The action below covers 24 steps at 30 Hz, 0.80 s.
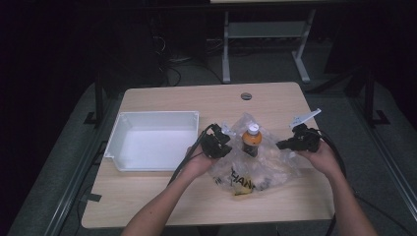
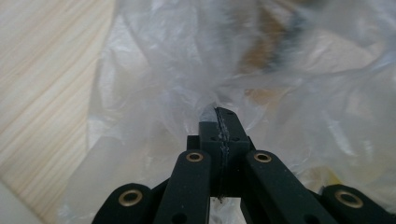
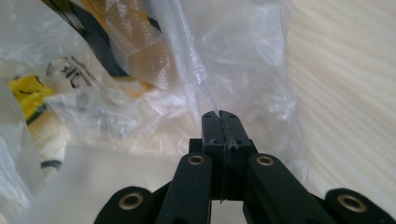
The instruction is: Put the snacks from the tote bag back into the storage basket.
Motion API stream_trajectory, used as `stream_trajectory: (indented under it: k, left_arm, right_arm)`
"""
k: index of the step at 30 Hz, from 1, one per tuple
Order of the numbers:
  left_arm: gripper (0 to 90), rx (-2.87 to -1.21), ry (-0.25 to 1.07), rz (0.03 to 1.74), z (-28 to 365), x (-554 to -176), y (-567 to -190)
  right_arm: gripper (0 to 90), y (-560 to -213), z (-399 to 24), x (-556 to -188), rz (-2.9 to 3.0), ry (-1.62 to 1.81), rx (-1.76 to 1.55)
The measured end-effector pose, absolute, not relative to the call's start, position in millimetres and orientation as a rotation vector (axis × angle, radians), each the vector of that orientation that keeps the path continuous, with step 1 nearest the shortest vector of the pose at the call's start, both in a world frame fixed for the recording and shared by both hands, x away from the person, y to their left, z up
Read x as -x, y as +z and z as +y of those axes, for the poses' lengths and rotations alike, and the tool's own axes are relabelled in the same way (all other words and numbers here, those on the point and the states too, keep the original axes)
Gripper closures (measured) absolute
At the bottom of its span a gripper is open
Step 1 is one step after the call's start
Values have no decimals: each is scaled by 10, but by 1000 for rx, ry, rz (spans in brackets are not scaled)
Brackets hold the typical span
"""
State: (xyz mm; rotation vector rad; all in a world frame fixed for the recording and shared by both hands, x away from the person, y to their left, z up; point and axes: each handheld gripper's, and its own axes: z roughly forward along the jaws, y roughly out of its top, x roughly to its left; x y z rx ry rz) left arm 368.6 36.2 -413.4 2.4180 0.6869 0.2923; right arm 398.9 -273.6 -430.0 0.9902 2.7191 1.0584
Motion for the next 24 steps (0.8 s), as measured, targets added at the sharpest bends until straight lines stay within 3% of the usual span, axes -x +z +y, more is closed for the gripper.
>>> stream_trajectory:
  k: [24]
  left_arm:
    - [900,-2447,240,713,249,-3653,-4517]
  right_arm:
    - [900,-4668,-2941,-3818,2704,1079,-1068]
